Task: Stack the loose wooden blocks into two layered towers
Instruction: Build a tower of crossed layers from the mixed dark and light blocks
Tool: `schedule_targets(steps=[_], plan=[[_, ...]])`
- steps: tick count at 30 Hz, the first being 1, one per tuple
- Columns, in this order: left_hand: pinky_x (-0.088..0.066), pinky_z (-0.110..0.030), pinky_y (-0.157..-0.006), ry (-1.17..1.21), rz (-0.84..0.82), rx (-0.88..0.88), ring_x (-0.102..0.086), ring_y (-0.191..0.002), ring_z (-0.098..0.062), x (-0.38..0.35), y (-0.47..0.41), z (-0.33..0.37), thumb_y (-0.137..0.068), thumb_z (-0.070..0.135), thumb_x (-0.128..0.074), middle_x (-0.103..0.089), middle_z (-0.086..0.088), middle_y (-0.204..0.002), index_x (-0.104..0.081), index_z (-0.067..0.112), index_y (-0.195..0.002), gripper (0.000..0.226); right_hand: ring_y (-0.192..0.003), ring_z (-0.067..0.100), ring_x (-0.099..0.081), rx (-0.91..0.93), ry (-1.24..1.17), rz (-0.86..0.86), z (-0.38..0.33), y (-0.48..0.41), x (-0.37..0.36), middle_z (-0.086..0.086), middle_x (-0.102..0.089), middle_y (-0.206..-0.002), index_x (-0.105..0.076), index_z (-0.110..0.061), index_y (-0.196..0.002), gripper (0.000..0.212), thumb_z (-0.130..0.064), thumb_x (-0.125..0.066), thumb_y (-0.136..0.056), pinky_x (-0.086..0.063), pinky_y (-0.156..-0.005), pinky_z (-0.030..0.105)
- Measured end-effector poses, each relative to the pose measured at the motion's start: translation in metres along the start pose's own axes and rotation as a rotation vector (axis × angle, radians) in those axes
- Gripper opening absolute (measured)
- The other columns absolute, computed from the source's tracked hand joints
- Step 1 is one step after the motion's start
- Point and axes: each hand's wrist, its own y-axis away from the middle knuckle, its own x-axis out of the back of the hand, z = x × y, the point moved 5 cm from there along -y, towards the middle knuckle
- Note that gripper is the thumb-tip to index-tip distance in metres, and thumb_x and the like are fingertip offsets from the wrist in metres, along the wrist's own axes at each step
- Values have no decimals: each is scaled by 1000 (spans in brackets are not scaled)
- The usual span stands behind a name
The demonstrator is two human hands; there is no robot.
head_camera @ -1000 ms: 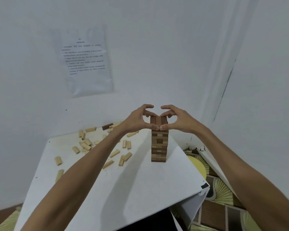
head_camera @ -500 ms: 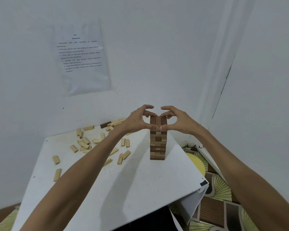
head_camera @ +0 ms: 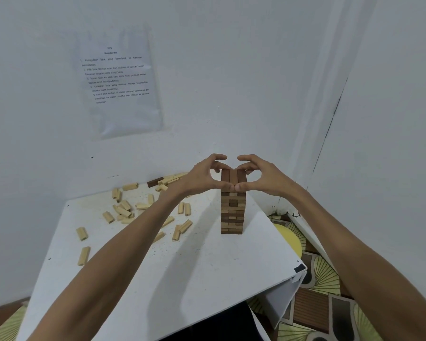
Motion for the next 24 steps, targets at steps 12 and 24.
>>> schedule_targets(steps=[12,24], plan=[[-36,-35,-110,-11,-46,-12,-48,-130,0,9,16,-3,-77,62,-79,-56,31,-133,-28,29,-155,100,-125,2,-55,30,-11,55,-10,6,7,-18,-61,-135,-48,-34,-146,63,-64,-61,-92,-42,-97,25],[-51,-25,-89,-91,89,-29,-62,-110,5,71,60,-24,-99,51,-59,-67,17,-125,-68,29,-125,35,-117,4,-58,221,286,41,-79,-21,-19,-20,-66,-126,-66,-34,-128,39,-58,-59,-97,-45,-107,42]])
